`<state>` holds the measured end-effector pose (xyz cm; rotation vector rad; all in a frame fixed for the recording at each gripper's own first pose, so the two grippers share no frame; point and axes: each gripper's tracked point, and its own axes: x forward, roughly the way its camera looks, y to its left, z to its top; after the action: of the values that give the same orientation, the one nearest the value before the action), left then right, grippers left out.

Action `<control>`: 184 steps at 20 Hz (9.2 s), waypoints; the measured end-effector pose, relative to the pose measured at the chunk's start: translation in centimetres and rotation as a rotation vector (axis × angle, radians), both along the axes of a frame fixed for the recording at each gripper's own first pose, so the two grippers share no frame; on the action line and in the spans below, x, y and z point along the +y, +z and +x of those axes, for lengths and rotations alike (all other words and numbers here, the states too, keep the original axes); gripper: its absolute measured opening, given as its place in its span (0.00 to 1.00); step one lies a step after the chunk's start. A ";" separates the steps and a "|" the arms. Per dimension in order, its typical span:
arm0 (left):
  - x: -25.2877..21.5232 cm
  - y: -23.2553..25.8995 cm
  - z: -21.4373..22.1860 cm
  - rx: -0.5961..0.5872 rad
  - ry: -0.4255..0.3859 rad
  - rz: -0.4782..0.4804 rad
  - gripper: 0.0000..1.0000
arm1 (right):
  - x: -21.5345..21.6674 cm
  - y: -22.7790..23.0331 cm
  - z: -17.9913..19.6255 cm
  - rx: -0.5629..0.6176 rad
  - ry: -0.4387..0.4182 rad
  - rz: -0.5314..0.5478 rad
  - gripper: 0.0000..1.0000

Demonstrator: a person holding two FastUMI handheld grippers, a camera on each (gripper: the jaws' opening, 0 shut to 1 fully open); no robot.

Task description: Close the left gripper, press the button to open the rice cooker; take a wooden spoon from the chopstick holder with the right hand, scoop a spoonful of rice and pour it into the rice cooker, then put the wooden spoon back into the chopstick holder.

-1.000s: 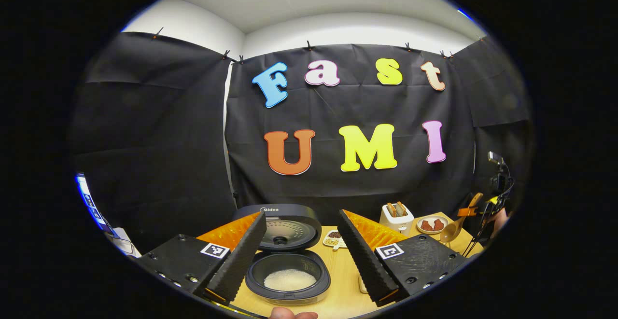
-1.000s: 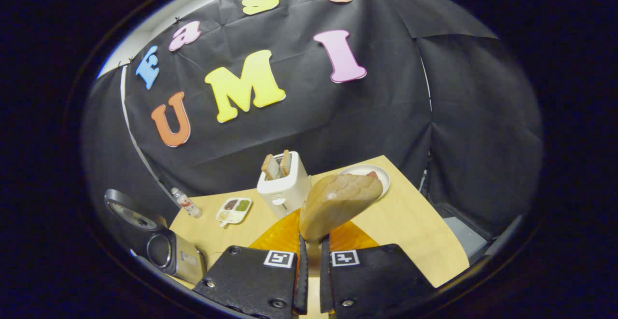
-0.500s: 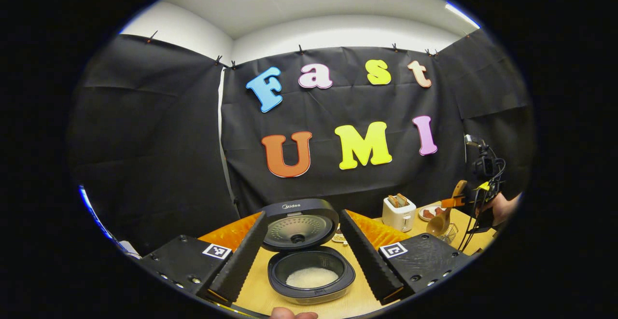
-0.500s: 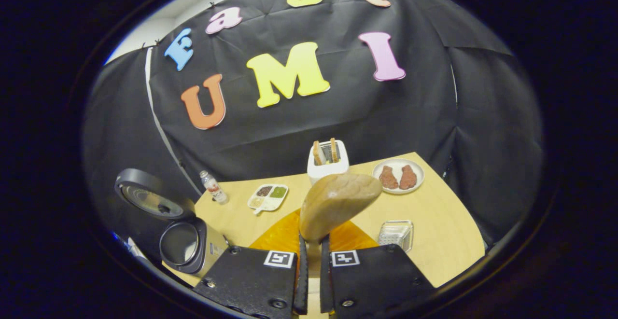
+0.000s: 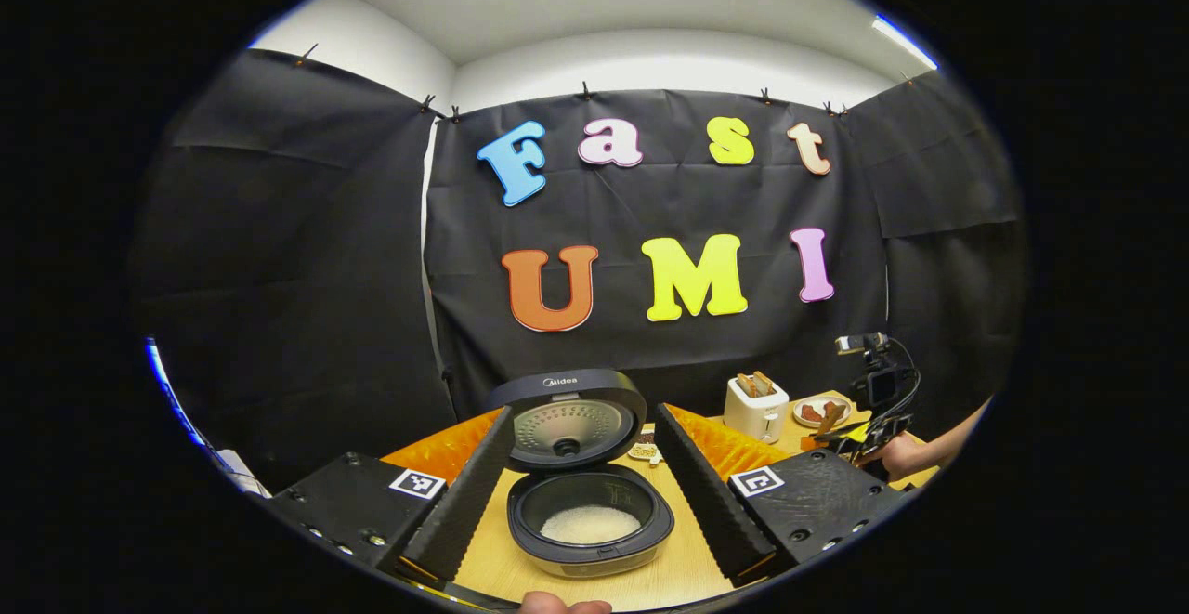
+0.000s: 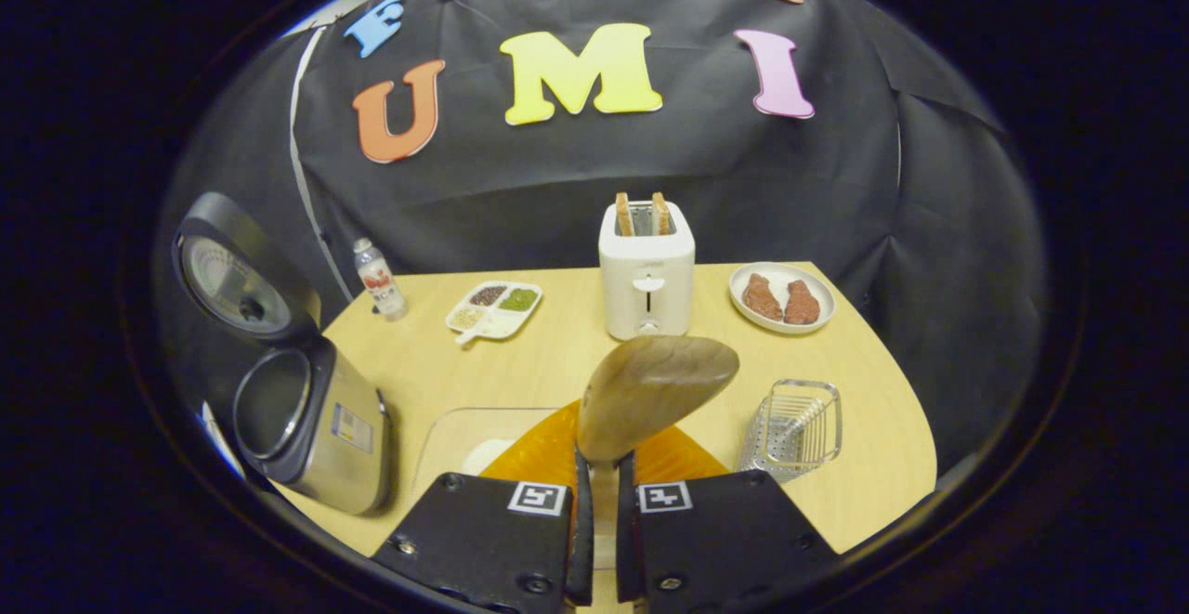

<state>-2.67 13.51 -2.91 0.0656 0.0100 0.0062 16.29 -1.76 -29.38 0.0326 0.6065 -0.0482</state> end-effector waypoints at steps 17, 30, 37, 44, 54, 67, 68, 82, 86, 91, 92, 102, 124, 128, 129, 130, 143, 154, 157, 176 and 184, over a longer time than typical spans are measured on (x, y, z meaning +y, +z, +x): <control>1.4 -1.4 -0.7 0.061 0.045 -0.048 0.96 | 8.6 -5.1 1.2 -0.044 0.164 -0.059 0.15; 0.2 -1.5 -0.7 0.069 0.026 -0.045 0.96 | 7.8 -4.9 0.3 0.086 -0.106 0.748 0.15; -1.8 -1.5 -0.2 0.074 -0.008 -0.045 0.96 | 4.0 -3.6 0.0 0.044 -0.156 0.876 0.15; -3.7 -1.1 0.3 0.062 -0.029 -0.055 0.96 | -0.8 2.3 -0.5 -0.079 -0.215 1.059 0.15; -0.7 -1.6 -1.6 0.043 0.041 -0.067 0.96 | 5.6 12.1 -0.9 -0.124 -0.069 1.189 0.14; 6.7 -4.0 -5.2 0.055 0.146 -0.063 0.96 | 24.5 13.2 0.0 0.001 0.158 1.092 0.14; 7.0 -4.2 -5.3 0.057 0.147 -0.063 0.96 | 25.2 12.7 0.0 0.004 0.167 1.055 0.14; 9.4 -5.1 -6.1 0.055 0.161 -0.081 0.96 | 30.2 10.7 0.6 -0.089 0.309 0.484 0.15; 9.5 -5.5 -6.4 0.053 0.161 -0.089 0.96 | 31.4 11.9 0.6 -0.170 0.376 0.308 0.15; 9.4 -5.6 -6.5 0.052 0.158 -0.089 0.96 | 33.7 12.8 -0.3 -0.261 0.478 0.136 0.14; 9.4 -5.6 -6.5 0.051 0.159 -0.089 0.96 | 34.1 13.3 -0.6 -0.282 0.499 0.099 0.14; 9.6 -6.0 -6.9 0.043 0.177 -0.104 0.96 | 38.1 15.2 -3.3 -0.493 0.727 -0.244 0.15; 5.8 -4.6 -4.3 0.041 0.127 -0.091 0.96 | 28.8 20.3 -3.9 -0.301 0.477 0.385 0.14; 2.5 -4.2 -3.0 0.045 0.097 -0.084 0.96 | 21.4 22.2 -3.2 -0.300 0.355 0.478 0.15; 1.7 -4.1 -2.6 0.046 0.088 -0.083 0.96 | 19.3 22.7 -3.0 -0.303 0.322 0.496 0.15; 0.7 -4.0 -2.3 0.047 0.078 -0.081 0.96 | 16.9 23.0 -2.9 -0.307 0.286 0.509 0.14; -7.2 -3.1 1.4 0.056 0.035 -0.088 0.96 | -14.5 18.6 -2.8 -0.320 -0.197 0.438 0.14; -11.6 -4.0 1.6 0.109 0.065 -0.056 0.96 | -20.6 7.5 2.2 -0.229 -0.257 0.333 0.14; -11.6 -4.3 1.5 0.127 0.090 -0.050 0.96 | -20.4 4.7 3.0 -0.200 -0.250 0.319 0.14; -11.3 -4.2 3.1 0.138 0.115 -0.056 0.96 | -20.2 1.3 3.8 -0.208 -0.169 0.269 0.49; -9.3 -2.0 5.2 0.076 0.106 -0.051 0.96 | -20.7 10.9 2.1 -0.362 -0.114 0.072 0.82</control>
<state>2.58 4.19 -4.94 0.0137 0.0898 0.1092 18.39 -22.41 -18.50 0.1425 0.2440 -0.1280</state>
